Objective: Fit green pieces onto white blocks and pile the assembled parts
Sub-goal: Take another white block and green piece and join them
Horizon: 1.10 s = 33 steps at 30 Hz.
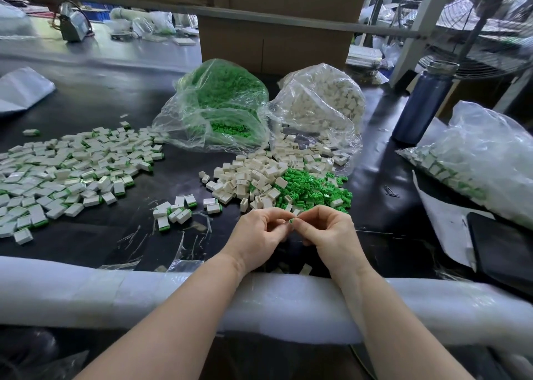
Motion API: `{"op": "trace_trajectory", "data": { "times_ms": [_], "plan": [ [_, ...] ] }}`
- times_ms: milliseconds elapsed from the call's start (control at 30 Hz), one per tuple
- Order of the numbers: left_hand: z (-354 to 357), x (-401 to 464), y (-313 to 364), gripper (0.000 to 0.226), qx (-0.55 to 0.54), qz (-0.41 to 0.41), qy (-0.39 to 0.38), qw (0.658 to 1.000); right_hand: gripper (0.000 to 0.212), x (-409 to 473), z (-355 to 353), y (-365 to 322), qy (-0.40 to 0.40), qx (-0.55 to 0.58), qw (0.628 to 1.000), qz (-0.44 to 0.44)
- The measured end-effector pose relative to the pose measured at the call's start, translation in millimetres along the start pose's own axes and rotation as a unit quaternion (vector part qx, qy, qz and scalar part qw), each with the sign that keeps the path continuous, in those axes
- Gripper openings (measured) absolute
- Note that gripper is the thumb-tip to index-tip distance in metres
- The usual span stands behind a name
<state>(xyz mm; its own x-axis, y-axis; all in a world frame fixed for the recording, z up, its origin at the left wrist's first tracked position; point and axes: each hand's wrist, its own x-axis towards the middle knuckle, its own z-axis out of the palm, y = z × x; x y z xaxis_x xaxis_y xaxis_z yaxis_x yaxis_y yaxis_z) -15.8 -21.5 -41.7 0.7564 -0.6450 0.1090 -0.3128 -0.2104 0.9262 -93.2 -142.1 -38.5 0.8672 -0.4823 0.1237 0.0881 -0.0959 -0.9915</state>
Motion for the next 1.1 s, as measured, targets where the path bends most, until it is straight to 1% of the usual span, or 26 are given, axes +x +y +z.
{"op": "trace_trajectory", "data": {
  "times_ms": [133, 300, 367, 467, 567, 700, 900, 1100],
  "plan": [
    [-1.2, -0.8, 2.2, 0.025, -0.001, -0.010, -0.003, 1.000, 0.019, -0.3, 0.8, -0.3, -0.024, -0.011, 1.000, -0.008],
    [-2.7, -0.5, 5.1, 0.015, -0.027, 0.003, -0.008, 1.000, 0.007, 0.2, 0.3, 0.1, -0.005, -0.011, 1.000, 0.004],
    [-2.7, 0.3, 4.4, 0.010, -0.014, 0.018, -0.008, 1.000, 0.005, 1.0, 1.7, 0.8, -0.018, -0.020, 0.999, 0.023],
    [-1.4, 0.3, 4.0, 0.009, -0.004, 0.026, -0.018, 0.999, 0.015, 1.5, 4.8, -0.1, -0.070, -0.054, 0.996, 0.034],
    [-1.2, -0.5, 3.7, 0.013, 0.004, 0.030, -0.029, 0.999, 0.022, 1.7, 4.3, -1.7, -0.091, -0.067, 0.993, 0.028],
    [-0.9, -0.8, 4.2, 0.022, 0.021, 0.035, -0.052, 0.998, 0.020, 1.3, 1.6, -2.5, -0.094, -0.038, 0.994, 0.043],
    [1.0, -0.2, 2.3, 0.020, 0.056, 0.053, -0.074, 0.994, 0.018, 1.2, 0.9, -2.1, -0.082, 0.012, 0.994, 0.064],
    [1.7, 0.8, -0.5, 0.022, 0.062, 0.054, -0.088, 0.993, 0.016, 0.4, -1.2, -0.5, -0.080, 0.024, 0.994, 0.071]
  ]
}}
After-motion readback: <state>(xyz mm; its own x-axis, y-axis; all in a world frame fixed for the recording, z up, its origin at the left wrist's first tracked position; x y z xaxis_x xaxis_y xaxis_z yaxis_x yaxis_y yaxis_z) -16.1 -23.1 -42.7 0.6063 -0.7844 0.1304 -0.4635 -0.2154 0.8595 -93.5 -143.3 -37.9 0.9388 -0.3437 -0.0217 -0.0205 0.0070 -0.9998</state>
